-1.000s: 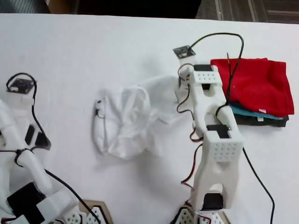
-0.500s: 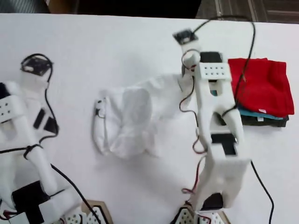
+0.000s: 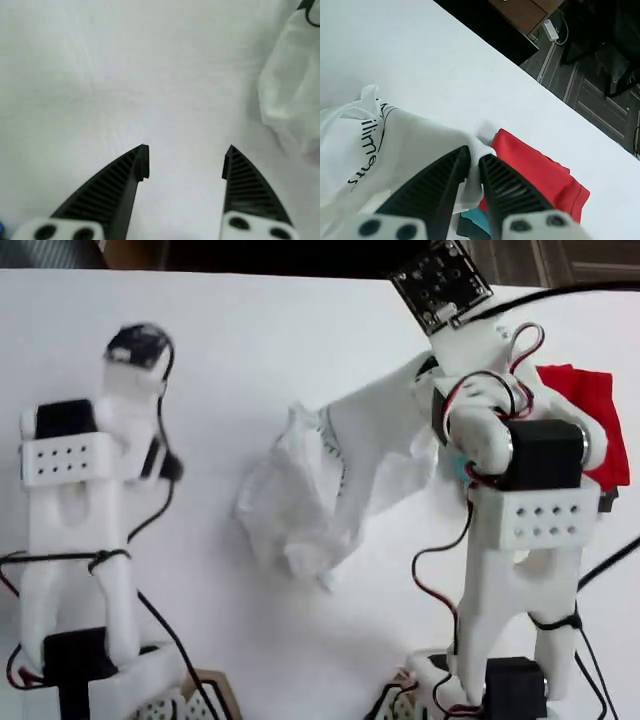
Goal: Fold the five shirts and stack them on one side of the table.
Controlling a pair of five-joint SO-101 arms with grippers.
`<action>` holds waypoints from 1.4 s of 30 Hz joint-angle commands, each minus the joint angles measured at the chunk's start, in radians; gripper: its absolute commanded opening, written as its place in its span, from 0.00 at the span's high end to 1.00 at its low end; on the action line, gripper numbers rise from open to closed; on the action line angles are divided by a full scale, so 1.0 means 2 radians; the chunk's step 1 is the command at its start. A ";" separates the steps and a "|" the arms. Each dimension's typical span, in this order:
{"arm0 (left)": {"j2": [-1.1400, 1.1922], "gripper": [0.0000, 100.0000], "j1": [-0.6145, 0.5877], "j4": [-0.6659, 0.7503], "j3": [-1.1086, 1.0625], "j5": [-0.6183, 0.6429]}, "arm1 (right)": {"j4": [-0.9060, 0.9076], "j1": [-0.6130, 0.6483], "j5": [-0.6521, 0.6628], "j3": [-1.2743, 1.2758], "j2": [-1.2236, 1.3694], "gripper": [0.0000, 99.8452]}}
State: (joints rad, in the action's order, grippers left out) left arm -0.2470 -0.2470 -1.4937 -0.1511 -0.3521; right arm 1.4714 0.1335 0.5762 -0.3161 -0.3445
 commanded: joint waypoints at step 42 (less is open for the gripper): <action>0.100 0.97 0.184 0.273 -0.245 -0.038 | -0.020 -0.084 -0.070 0.072 0.000 0.98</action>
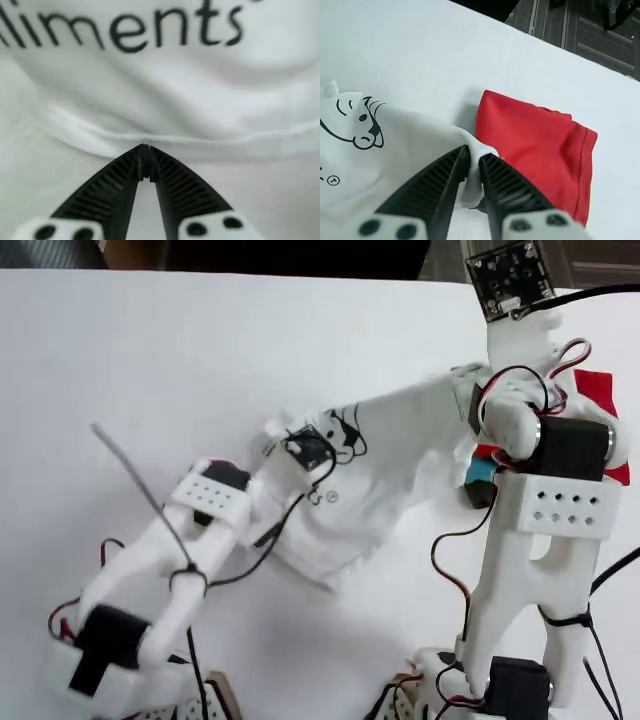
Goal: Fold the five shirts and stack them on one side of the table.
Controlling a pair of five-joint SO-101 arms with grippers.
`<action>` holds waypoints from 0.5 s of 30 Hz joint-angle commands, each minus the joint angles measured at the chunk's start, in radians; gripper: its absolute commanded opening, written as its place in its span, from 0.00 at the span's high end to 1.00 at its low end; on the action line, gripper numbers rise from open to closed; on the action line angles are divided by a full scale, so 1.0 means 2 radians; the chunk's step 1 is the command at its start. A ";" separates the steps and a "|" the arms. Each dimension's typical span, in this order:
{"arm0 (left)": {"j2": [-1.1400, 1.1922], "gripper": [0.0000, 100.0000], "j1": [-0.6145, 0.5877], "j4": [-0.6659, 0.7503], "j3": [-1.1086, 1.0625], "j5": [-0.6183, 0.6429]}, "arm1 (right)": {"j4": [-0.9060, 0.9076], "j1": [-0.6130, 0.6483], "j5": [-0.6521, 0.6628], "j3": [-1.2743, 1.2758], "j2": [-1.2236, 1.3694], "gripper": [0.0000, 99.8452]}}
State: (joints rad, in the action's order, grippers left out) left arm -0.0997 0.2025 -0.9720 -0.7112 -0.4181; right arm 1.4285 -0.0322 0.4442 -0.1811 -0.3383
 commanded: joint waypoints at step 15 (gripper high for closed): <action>0.091 0.97 -0.174 -0.169 0.295 -0.047 | -0.120 -0.018 -0.003 0.137 -0.002 0.98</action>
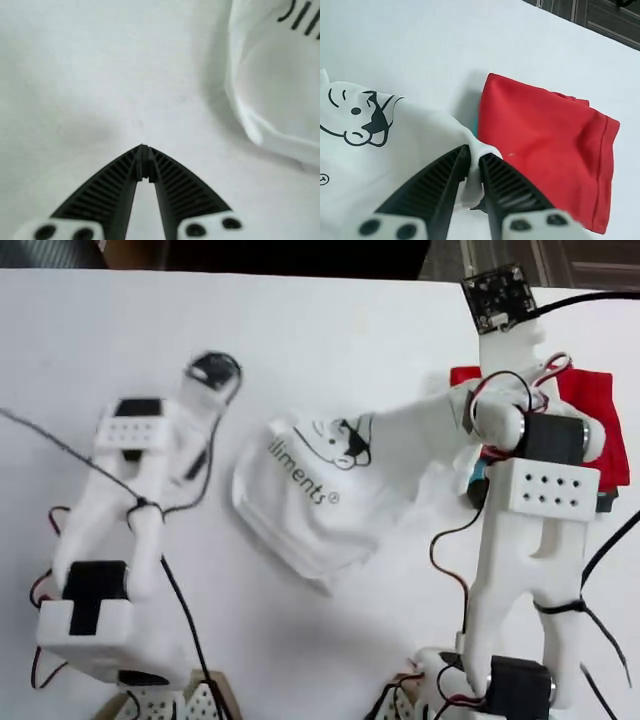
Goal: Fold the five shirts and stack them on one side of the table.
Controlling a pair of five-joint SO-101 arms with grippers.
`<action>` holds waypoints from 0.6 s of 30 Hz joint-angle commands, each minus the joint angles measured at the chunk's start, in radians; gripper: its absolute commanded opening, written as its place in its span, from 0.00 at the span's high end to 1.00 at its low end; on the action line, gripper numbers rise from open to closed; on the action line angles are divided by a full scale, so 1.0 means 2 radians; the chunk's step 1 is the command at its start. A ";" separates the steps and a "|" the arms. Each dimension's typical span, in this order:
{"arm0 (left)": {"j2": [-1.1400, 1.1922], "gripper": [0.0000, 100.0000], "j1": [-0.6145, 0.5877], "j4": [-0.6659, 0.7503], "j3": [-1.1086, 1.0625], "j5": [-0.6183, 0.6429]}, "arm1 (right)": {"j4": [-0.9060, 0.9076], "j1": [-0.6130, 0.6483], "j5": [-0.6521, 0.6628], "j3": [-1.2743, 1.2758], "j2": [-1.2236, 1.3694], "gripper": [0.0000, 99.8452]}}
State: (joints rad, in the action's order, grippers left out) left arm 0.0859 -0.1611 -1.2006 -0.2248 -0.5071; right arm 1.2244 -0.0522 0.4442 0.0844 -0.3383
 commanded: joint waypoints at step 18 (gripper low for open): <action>-0.003 0.77 0.328 -0.150 -0.007 0.021 | -0.052 -0.065 -0.002 0.019 0.001 0.98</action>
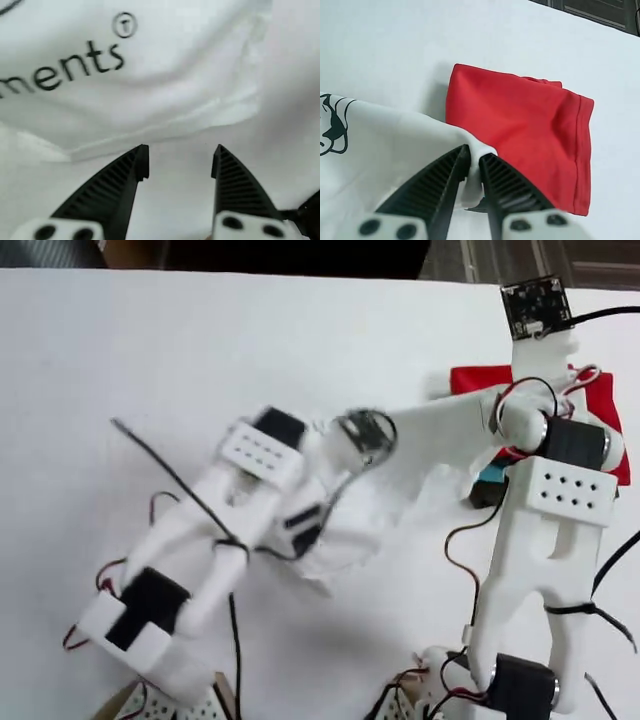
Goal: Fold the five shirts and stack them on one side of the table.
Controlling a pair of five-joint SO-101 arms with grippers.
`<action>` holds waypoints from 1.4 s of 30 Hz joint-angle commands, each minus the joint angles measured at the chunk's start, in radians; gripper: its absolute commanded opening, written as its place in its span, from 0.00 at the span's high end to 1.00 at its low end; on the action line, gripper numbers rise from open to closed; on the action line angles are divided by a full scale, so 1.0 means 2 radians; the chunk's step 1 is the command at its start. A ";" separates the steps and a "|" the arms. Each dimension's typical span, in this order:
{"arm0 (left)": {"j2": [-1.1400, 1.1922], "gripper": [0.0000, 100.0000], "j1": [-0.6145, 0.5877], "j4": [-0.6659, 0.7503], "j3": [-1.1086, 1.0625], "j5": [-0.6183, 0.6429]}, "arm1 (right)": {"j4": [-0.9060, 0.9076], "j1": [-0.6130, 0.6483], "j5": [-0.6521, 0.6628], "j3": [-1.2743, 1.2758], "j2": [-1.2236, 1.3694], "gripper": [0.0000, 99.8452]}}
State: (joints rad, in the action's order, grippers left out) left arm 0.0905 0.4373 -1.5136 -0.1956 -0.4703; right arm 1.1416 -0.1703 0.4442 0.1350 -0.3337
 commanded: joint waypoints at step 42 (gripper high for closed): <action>0.031 0.97 0.055 0.120 -0.058 0.073 | -0.015 0.004 -0.003 -0.004 -0.001 0.98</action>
State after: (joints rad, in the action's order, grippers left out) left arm 0.2102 0.5846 -1.2313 -0.3445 -0.3046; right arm 1.1262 -0.1703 0.4442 0.1366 -0.3337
